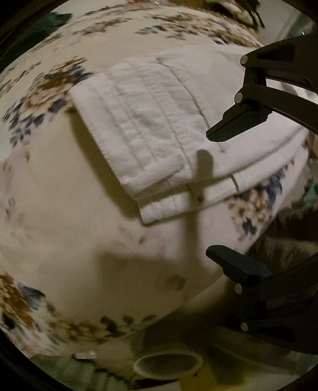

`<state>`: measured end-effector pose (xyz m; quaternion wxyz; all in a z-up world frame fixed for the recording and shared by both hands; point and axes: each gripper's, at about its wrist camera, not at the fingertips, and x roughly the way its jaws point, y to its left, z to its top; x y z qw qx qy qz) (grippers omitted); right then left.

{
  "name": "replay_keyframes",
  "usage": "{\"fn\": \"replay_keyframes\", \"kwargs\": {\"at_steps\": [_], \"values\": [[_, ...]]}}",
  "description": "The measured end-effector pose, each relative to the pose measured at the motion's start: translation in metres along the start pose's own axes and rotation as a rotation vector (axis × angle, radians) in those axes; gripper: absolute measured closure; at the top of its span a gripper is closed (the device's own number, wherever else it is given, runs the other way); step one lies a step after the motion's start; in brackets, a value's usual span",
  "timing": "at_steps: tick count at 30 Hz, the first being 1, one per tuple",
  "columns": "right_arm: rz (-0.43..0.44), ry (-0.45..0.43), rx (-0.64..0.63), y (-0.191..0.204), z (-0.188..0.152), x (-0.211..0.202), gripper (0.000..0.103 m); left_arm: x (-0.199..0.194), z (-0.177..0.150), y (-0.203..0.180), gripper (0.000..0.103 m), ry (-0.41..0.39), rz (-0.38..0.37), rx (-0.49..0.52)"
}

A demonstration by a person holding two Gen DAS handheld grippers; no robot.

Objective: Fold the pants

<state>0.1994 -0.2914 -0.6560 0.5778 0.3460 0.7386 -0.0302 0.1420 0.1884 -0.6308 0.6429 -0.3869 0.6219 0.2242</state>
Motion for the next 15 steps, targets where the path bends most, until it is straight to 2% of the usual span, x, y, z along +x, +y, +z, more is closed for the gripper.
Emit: {"fn": "replay_keyframes", "kwargs": {"at_steps": [1,4,7,9,10,11,12,14,15], "values": [[0.025,0.037,0.058,-0.014,-0.015,0.018,0.046,0.0,0.006,0.003,0.018,-0.009,-0.012,-0.01],[0.083,0.078,0.158,-0.027,-0.044,0.062,0.046,-0.003,0.018,0.002,0.023,-0.056,-0.037,-0.023],[0.11,0.057,0.195,-0.031,-0.057,0.084,0.046,-0.004,0.028,-0.008,0.025,-0.089,-0.045,-0.022],[0.133,0.047,0.224,-0.039,-0.059,0.084,0.046,-0.002,0.036,-0.012,0.027,-0.105,-0.04,-0.018],[0.155,0.04,0.239,-0.044,-0.059,0.083,0.046,0.002,0.039,-0.013,0.036,-0.111,-0.04,-0.013],[0.163,0.03,0.249,-0.053,-0.059,0.076,0.046,0.004,0.04,-0.015,0.051,-0.114,-0.039,-0.009],[0.169,0.012,0.262,-0.054,-0.061,0.078,0.046,0.008,0.045,-0.019,0.058,-0.112,-0.04,-0.009],[0.169,-0.019,0.282,-0.053,-0.064,0.08,0.053,0.009,0.046,-0.019,0.073,-0.127,-0.027,-0.019],[0.158,-0.033,0.283,-0.057,-0.066,0.075,0.061,0.007,0.047,-0.017,0.077,-0.14,-0.031,-0.024]]}}
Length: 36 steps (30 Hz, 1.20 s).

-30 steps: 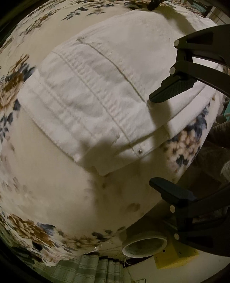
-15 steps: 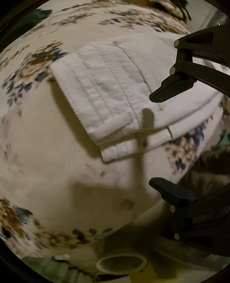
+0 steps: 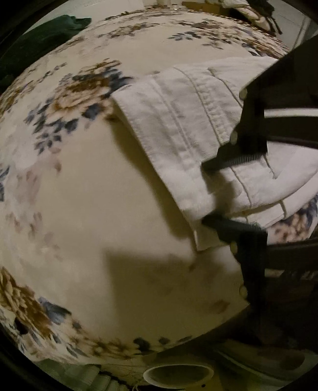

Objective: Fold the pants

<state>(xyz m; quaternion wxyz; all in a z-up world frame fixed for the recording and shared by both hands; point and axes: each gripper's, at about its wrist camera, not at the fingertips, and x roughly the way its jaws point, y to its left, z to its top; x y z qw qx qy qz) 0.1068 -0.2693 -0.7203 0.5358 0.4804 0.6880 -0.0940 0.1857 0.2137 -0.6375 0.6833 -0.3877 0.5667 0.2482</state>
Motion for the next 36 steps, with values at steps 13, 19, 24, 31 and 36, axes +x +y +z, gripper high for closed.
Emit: {"fn": "replay_keyframes", "kwargs": {"at_steps": [13,19,24,31,36], "values": [[-0.109,-0.076,-0.099,0.009,-0.027,-0.032,0.1,-0.055,-0.01,0.034,0.091,-0.025,-0.069,0.051],[-0.15,-0.055,-0.119,0.004,-0.022,-0.025,0.101,-0.023,-0.02,0.027,0.091,-0.003,-0.021,0.056],[-0.18,-0.021,-0.149,0.006,-0.014,-0.015,0.099,-0.005,-0.016,0.025,0.085,0.041,0.02,0.077],[-0.16,0.007,-0.304,0.048,-0.005,-0.058,0.056,-0.06,-0.034,-0.003,0.062,0.011,0.062,0.151],[-0.089,0.002,-0.428,0.119,0.029,-0.071,0.056,-0.065,-0.059,-0.074,0.025,-0.004,0.038,0.298]]}}
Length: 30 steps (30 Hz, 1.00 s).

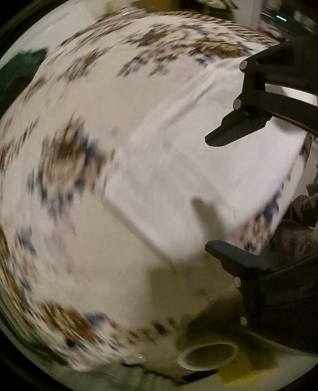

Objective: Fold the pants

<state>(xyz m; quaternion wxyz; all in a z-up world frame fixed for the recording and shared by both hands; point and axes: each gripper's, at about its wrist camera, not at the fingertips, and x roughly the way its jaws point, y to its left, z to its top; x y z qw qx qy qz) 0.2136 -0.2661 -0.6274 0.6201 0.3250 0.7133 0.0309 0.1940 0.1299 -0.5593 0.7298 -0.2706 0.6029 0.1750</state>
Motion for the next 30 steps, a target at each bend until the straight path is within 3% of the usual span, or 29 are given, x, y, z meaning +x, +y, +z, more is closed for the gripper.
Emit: {"fn": "replay_keyframes", "kwargs": {"at_steps": [4,8,10,14,15,18,20,21,23,24,25,27,30], "values": [[0.01,-0.018,-0.05,0.03,0.066,0.018,0.056,0.023,0.004,-0.073,0.025,0.014,-0.053,0.109],[-0.039,-0.027,-0.004,0.027,0.119,0.03,0.061,0.056,0.003,-0.141,0.025,0.045,-0.075,0.258],[-0.031,-0.023,0.036,0.012,0.121,0.032,0.078,0.067,0.001,-0.159,0.025,0.067,-0.076,0.297],[0.027,-0.048,0.103,-0.019,0.122,0.024,0.094,0.09,0.0,-0.179,0.025,0.102,-0.039,0.362],[0.028,-0.06,0.115,-0.027,0.12,0.022,0.102,0.095,0.001,-0.18,0.025,0.106,-0.032,0.364],[0.068,-0.059,0.135,-0.042,0.124,0.02,0.103,0.099,0.004,-0.179,0.025,0.118,-0.022,0.359],[0.067,-0.067,0.062,-0.037,0.116,0.01,0.102,0.09,0.002,-0.18,0.025,0.114,-0.017,0.363],[0.068,-0.08,0.034,-0.036,0.11,0.003,0.094,0.084,0.001,-0.182,0.025,0.107,-0.019,0.368],[0.109,-0.152,-0.009,-0.041,0.092,-0.024,0.059,0.069,-0.011,-0.186,0.025,0.093,-0.019,0.386],[0.132,-0.187,-0.009,-0.048,0.082,-0.035,0.027,0.064,-0.019,-0.19,0.025,0.092,-0.022,0.396],[0.166,-0.245,0.008,-0.066,0.067,-0.055,0.012,0.06,-0.029,-0.193,0.025,0.098,-0.025,0.41],[0.194,-0.311,0.058,-0.098,0.044,-0.077,0.012,0.057,-0.055,-0.202,0.025,0.118,-0.025,0.445],[0.157,-0.409,0.235,-0.189,0.0,-0.111,0.012,0.065,-0.097,-0.216,0.025,0.175,-0.025,0.505]]}}
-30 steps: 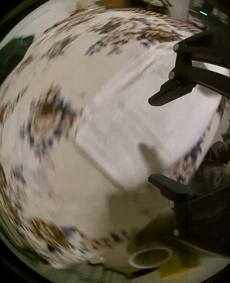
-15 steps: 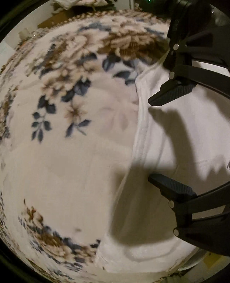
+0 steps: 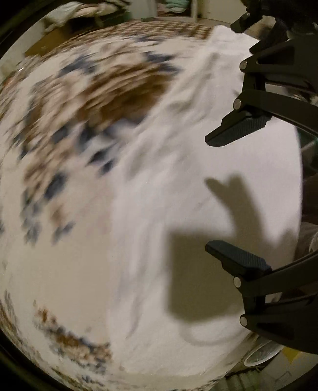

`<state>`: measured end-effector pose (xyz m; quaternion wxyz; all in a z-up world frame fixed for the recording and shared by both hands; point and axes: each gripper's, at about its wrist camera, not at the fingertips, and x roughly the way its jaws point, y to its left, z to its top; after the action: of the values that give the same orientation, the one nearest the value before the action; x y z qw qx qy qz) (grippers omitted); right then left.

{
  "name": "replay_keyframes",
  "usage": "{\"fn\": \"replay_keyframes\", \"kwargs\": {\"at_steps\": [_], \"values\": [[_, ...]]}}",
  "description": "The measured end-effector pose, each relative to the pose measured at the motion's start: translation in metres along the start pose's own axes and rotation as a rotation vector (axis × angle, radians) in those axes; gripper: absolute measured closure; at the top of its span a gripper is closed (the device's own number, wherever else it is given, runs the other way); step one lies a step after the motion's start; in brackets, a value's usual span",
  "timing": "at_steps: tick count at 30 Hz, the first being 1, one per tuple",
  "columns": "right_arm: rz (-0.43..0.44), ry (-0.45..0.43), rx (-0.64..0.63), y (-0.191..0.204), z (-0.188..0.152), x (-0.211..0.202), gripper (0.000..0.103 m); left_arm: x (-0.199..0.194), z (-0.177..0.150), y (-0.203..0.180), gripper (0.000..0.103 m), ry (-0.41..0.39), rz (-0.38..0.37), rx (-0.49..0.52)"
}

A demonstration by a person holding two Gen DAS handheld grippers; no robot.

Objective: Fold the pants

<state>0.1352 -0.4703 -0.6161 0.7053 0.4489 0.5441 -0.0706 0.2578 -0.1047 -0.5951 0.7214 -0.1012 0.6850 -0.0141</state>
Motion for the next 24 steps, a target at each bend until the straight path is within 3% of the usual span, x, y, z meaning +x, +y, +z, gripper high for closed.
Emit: {"fn": "replay_keyframes", "kwargs": {"at_steps": [4,6,9,10,14,18,21,24], "values": [[-0.104,-0.133,0.166,-0.123,0.006,-0.054,0.012,0.032,-0.032,-0.045,0.025,0.07,-0.024,0.068],[-0.116,-0.196,0.214,-0.163,0.011,-0.066,0.012,0.047,-0.04,-0.06,0.025,0.085,-0.022,0.092],[-0.047,-0.264,0.276,-0.214,0.024,-0.07,0.018,0.069,-0.044,-0.073,0.024,0.09,0.031,0.126],[-0.001,-0.282,0.296,-0.228,0.03,-0.067,0.021,0.073,-0.045,-0.074,0.019,0.088,0.037,0.134],[0.149,-0.347,0.378,-0.261,0.048,-0.061,0.028,0.08,-0.043,-0.084,0.001,0.08,0.044,0.15],[0.252,-0.395,0.413,-0.273,0.05,-0.06,0.029,0.088,-0.039,-0.089,0.0,0.074,0.075,0.143],[0.267,-0.418,0.358,-0.27,0.05,-0.068,0.04,0.09,-0.036,-0.092,0.0,0.07,0.085,0.116],[0.271,-0.442,0.329,-0.264,0.043,-0.078,0.042,0.094,-0.026,-0.097,0.0,0.064,0.09,0.102]]}}
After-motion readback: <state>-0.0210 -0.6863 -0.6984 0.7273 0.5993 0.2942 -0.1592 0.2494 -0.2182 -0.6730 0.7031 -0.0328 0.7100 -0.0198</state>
